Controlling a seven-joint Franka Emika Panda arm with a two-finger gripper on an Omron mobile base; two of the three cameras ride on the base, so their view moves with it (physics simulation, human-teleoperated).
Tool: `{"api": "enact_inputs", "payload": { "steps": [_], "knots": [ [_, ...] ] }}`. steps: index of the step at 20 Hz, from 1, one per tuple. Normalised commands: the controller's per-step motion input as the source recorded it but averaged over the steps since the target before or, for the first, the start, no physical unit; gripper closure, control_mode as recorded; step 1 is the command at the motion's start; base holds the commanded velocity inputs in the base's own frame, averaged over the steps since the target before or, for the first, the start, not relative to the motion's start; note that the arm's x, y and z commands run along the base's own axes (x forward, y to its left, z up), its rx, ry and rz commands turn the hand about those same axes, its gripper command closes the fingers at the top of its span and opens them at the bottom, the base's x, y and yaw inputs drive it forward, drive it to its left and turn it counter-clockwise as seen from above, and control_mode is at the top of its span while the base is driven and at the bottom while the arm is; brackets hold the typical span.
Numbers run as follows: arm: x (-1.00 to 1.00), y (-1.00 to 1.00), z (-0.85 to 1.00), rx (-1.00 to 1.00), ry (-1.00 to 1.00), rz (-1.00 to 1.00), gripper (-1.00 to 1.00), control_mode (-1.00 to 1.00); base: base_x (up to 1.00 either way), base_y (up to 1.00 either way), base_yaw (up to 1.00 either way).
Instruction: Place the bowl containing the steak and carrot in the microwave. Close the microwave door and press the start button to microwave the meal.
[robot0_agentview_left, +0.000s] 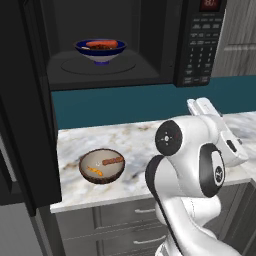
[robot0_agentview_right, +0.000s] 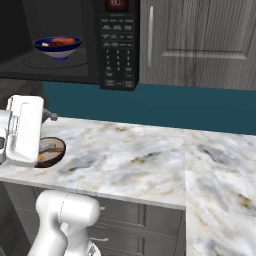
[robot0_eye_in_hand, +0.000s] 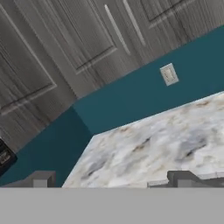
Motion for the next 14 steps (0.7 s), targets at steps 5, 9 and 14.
{"api": "enact_inputs", "payload": {
  "steps": [5, 9, 14],
  "knots": [
    [0.08, -0.4, -0.2, -0.06, 0.02, -0.32, -1.0, -1.0, 0.0, 0.0, 0.0],
    [0.12, -0.24, -0.1, -0.01, 0.0, -0.24, -1.0, -1.0, 0.0, 0.0, 0.0],
    [0.07, -0.04, -0.06, 0.0, 0.0, -0.09, -1.0, -1.0, 0.0, 0.0, 0.0]
  ]
}}
